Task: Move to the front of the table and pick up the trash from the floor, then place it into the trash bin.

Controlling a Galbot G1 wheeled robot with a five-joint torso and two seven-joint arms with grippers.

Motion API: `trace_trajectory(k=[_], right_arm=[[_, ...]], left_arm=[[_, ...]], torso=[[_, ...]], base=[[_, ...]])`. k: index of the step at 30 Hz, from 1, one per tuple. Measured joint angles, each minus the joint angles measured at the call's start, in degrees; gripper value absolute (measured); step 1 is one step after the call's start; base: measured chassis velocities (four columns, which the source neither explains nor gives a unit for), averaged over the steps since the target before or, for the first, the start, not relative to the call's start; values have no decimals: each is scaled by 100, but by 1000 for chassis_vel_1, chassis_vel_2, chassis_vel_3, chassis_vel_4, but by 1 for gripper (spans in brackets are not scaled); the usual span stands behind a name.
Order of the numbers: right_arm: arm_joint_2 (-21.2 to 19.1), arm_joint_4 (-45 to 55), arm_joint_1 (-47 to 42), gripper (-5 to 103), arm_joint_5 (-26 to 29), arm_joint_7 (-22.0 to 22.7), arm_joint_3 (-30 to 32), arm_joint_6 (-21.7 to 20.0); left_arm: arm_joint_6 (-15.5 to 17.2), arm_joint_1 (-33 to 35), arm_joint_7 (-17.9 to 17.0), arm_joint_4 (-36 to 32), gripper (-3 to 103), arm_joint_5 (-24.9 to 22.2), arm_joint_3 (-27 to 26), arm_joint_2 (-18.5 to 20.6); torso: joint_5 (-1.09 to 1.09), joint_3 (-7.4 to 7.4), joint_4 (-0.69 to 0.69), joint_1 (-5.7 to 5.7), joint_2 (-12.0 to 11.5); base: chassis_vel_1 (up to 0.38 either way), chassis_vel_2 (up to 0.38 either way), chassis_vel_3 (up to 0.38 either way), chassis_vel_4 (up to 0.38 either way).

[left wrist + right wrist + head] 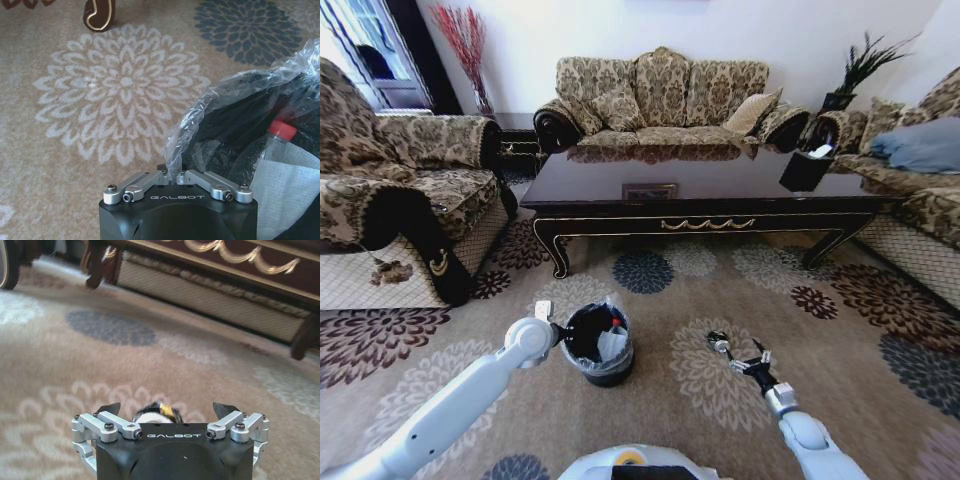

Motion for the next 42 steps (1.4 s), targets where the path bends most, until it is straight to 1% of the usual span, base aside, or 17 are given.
trace_trajectory(k=[3, 4, 8, 13, 17, 22, 26, 33, 34, 36, 37, 41, 42], right_arm=[[-108, -607, 480, 100, -147, -215, -188, 197], [-108, -607, 480, 100, -147, -215, -188, 197], [-240, -1118, 950, 100, -261, -321, -429, 355], [-317, -1404, 1151, 100, -413, -401, -587, 462], [-357, -1884, 1384, 100, -874, -496, -657, 822], [-404, -2144, 1610, 100, -992, -512, -841, 930], [-405, -2327, 1800, 100, -1118, -514, -968, 993], [-319, -2473, 1974, 100, -1239, -396, -1145, 967], [-291, -2536, 2028, 103, -1267, -364, -1183, 955], [-246, -2746, 2195, 95, -1360, -302, -1266, 971], [-246, -2746, 2195, 95, -1360, -302, -1266, 971], [-188, -2957, 2366, 74, -1447, -172, -1323, 996], [-188, -2957, 2366, 74, -1447, -172, -1323, 996]], left_arm=[[0, 111, 4, -71, 2, 23, -59, 75], [0, 111, 4, -71, 2, 23, -59, 75], [0, 177, 6, -118, 2, 40, -95, 126], [0, 221, 6, -120, 2, 65, -103, 121], [-4, 315, 7, -129, 2, 98, -171, 46], [-4, 399, 61, -123, 2, 165, -265, -13], [-4, 408, 81, -117, 2, 167, -318, -8], [-4, 432, 94, -133, 2, 164, -368, 41], [-4, 440, 94, -132, 2, 164, -372, 45], [-4, 454, 92, -131, 2, 165, -374, 46], [-4, 454, 92, -131, 2, 165, -374, 46], [-7, 547, 97, -132, 2, 206, -429, 21], [-7, 547, 97, -132, 2, 206, -429, 21]], torso=[[1, 0, 2, 0, 0], [1, 0, 2, 0, 0], [1, 0, 1, 0, 0], [1, 0, 1, 0, 0], [1, 0, -1, 1, 0], [1, 0, 1, 1, 0], [0, 0, 0, 1, 0], [2, 0, 1, 1, 0], [0, 0, 0, 1, 0], [1, 0, 0, 1, 0], [1, 0, 0, 1, 0], [0, 0, 0, 1, 0], [0, 0, 0, 1, 0]], base=[[0, 0, 0, 0], [0, 0, 0, 0], [0, 0, 0, 0], [0, 0, 0, 0], [0, 0, 0, 0], [0, 0, 0, 0], [0, 0, 0, 0], [0, 0, 0, 0], [0, 0, 0, 0], [0, 0, 0, 0], [0, 0, 0, 0], [0, 0, 0, 0], [0, 0, 0, 0]])
